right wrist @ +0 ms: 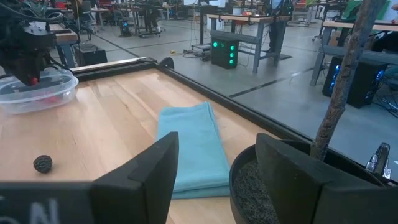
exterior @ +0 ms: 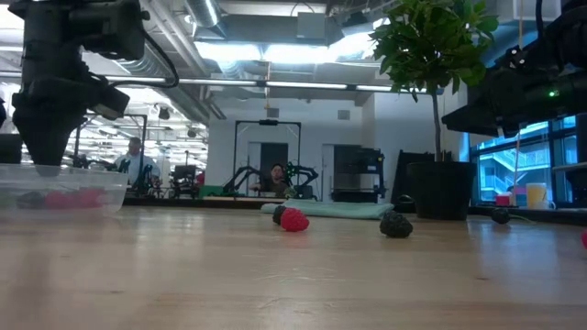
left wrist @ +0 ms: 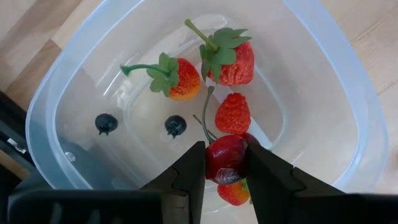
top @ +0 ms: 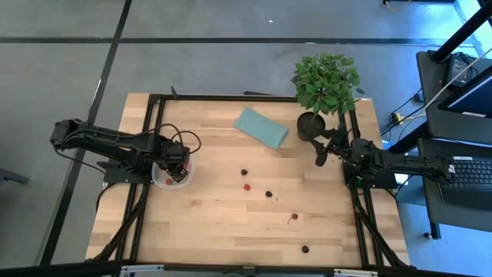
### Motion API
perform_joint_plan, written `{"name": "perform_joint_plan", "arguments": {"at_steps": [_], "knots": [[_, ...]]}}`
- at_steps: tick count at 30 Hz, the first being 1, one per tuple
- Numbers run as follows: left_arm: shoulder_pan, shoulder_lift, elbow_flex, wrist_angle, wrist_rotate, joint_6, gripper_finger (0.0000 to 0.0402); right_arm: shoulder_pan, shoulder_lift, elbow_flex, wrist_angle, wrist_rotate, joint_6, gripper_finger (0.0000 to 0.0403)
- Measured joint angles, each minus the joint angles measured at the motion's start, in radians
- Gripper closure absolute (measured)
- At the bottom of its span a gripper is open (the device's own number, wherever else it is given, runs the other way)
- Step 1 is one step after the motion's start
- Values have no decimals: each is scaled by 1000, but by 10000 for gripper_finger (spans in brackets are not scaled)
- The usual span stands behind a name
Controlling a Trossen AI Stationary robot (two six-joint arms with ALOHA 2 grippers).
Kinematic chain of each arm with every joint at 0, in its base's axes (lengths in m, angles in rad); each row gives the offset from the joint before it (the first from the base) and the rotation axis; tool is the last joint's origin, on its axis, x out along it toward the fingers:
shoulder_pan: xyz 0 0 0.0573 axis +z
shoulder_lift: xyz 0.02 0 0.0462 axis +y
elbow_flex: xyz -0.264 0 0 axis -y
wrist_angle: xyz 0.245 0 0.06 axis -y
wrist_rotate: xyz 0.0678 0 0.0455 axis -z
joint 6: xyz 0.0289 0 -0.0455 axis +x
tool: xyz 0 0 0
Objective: Pick and placing Produce into tupperware
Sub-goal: Put the top red cherry into the transparent bin
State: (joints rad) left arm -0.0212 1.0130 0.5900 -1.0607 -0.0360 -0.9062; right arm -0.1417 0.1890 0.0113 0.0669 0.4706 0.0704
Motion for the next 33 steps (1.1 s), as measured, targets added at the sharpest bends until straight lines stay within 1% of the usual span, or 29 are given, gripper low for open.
{"name": "perform_joint_plan", "arguments": {"at_steps": [28,30,33], "knots": [[0,0,0,0,-4,0,304,0,0,0,0,0,0,186],[0,0,0,-1,2,0,296,0,0,0,0,0,0,186],[0,0,0,-1,2,0,270,0,0,0,0,0,0,186]]}}
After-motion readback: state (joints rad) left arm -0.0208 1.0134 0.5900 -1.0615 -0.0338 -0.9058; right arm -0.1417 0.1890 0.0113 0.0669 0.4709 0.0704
